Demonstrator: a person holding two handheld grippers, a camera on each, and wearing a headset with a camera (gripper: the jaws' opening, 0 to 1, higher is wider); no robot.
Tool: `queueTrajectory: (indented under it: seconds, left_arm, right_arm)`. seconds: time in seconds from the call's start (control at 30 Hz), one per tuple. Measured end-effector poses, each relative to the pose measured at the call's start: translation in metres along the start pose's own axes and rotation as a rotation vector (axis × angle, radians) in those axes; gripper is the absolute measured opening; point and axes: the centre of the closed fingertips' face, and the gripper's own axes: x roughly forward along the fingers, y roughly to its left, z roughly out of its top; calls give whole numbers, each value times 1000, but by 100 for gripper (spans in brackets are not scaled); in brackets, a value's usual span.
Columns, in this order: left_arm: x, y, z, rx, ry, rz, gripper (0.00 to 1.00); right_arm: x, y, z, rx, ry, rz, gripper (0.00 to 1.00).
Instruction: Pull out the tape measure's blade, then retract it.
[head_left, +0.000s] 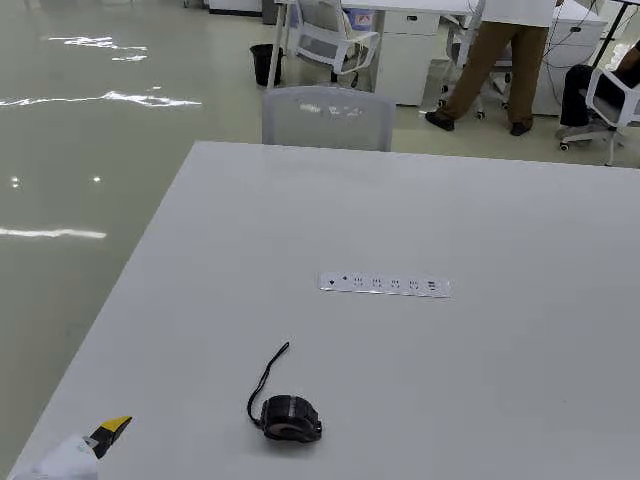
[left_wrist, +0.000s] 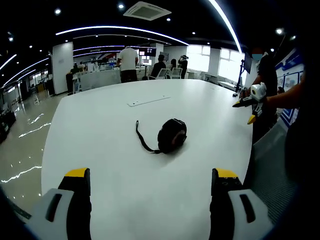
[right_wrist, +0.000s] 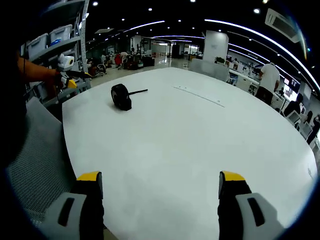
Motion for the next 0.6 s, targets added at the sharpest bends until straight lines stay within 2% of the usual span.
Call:
queueTrajectory:
  seconds: [0.03,0.27,0.4,0.6]
  left_arm:
    - [-1,1,0,6,-1,-6,99]
    - [7,-1,3,32,8,-40,99]
    - [10,-8,11,41,15,-56,99]
    - [17,-12,19,57,26,-77,99]
  right_arm:
    - [1,2,3,5,-6,14,100]
    - [8,3,19,-17,-12,28,99]
    - [16,3,27,-35,-15,43,99]
    - [26,6,35,-56,-16,67,99]
